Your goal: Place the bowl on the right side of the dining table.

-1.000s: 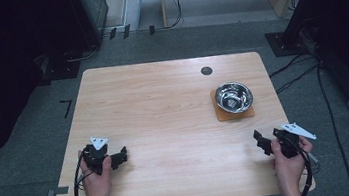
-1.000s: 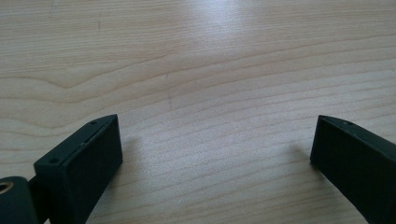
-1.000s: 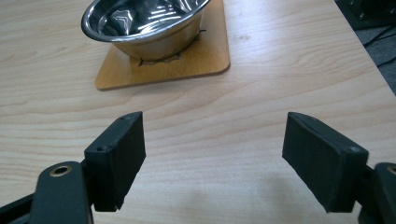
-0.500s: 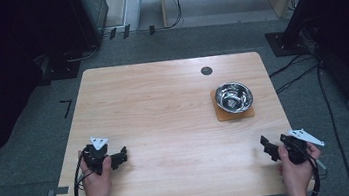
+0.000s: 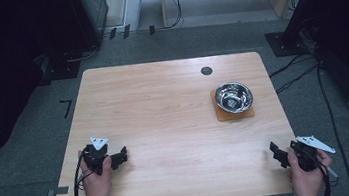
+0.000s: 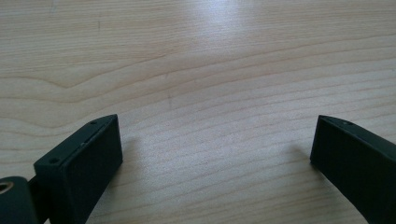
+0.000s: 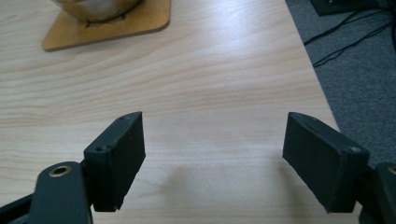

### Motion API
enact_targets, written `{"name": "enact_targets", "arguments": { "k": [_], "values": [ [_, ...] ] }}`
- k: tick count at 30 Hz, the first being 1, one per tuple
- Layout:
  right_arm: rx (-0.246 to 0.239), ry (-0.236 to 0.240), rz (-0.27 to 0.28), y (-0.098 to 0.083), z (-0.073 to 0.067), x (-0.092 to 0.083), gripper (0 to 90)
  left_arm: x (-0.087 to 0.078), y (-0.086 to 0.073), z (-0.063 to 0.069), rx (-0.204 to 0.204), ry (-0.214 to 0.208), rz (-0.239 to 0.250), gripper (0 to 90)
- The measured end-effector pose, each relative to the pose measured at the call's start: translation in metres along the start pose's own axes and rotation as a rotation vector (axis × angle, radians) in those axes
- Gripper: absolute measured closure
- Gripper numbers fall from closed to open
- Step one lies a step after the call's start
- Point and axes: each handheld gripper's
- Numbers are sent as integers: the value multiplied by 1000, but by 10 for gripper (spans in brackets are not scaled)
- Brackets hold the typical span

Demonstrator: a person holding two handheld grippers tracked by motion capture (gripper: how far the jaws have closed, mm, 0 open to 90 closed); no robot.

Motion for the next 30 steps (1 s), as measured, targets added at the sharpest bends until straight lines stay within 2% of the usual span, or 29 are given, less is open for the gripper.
{"name": "enact_targets", "arguments": {
  "k": [8, 20, 21, 30],
  "values": [
    [2, -24, -23, -7, 9, 0, 207, 0, 0, 0, 0, 0, 0, 20],
    [-111, -94, -50, -8, -3, 6, 170, 0, 0, 0, 0, 0, 0, 20],
    [-135, -108, -58, -8, -5, 7, 163, 0, 0, 0, 0, 0, 0, 20],
    [-137, -107, -59, -8, -6, 7, 161, 0, 0, 0, 0, 0, 0, 20]
  ]
}}
Point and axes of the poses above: each handheld gripper's, and its own axes: x roughly forward along the jaws, y roughly out of its top, z roughly to its right, and after that the axes turned 6 degrees about -z, right-handed
